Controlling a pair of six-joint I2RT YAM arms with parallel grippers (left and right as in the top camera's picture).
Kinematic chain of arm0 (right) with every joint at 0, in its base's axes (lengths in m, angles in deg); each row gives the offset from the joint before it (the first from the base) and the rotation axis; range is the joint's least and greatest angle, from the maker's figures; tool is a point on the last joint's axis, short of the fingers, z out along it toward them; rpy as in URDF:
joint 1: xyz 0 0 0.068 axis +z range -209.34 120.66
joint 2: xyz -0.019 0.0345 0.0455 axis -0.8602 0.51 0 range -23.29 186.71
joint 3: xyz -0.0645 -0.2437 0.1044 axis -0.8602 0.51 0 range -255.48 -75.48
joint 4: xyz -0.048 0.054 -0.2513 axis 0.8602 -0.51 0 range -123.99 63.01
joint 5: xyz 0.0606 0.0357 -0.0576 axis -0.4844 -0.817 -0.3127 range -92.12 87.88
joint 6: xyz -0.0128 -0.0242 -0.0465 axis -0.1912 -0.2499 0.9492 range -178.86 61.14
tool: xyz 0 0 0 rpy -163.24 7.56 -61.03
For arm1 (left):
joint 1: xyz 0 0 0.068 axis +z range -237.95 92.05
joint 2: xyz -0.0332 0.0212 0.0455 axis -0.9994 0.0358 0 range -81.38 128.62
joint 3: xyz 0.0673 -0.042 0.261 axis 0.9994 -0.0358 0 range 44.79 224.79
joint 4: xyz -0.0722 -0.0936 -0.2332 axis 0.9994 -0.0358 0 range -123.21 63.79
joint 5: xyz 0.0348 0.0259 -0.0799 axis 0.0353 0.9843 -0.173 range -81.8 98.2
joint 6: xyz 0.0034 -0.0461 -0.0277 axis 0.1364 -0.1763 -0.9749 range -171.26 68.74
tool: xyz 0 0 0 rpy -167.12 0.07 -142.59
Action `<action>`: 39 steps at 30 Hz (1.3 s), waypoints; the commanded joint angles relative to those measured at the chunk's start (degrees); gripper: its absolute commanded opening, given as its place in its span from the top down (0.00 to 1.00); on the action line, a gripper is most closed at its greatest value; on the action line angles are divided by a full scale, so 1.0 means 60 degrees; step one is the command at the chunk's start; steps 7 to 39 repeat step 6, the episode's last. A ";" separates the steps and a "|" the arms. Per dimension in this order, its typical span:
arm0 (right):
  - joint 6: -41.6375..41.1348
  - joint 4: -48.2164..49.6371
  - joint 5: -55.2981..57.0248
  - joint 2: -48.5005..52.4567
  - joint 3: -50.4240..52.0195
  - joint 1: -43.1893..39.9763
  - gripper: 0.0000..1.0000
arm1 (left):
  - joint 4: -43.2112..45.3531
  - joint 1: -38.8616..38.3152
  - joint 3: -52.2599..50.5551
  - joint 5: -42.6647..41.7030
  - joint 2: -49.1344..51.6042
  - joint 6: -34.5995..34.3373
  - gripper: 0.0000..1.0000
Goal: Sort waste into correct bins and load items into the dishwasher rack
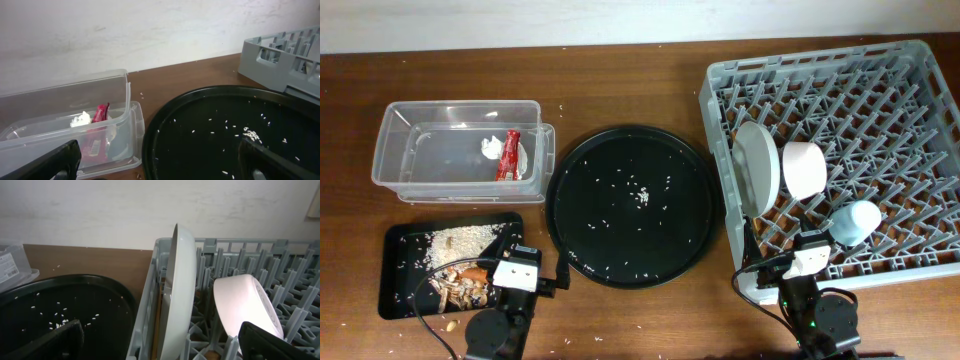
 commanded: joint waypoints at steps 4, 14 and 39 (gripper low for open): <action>-0.0051 -0.0040 0.0015 -0.0069 0.0069 -0.0033 0.02 | 0.0058 0.0076 -0.0095 -0.0138 -0.0091 0.0120 0.01; -0.0051 -0.0040 0.0015 -0.0073 0.0069 -0.0033 0.02 | 0.0055 0.0076 -0.0095 -0.0138 -0.0091 0.0120 0.00; -0.0051 -0.0040 0.0015 -0.0073 0.0069 -0.0033 0.02 | 0.0055 0.0076 -0.0095 -0.0138 -0.0091 0.0120 0.00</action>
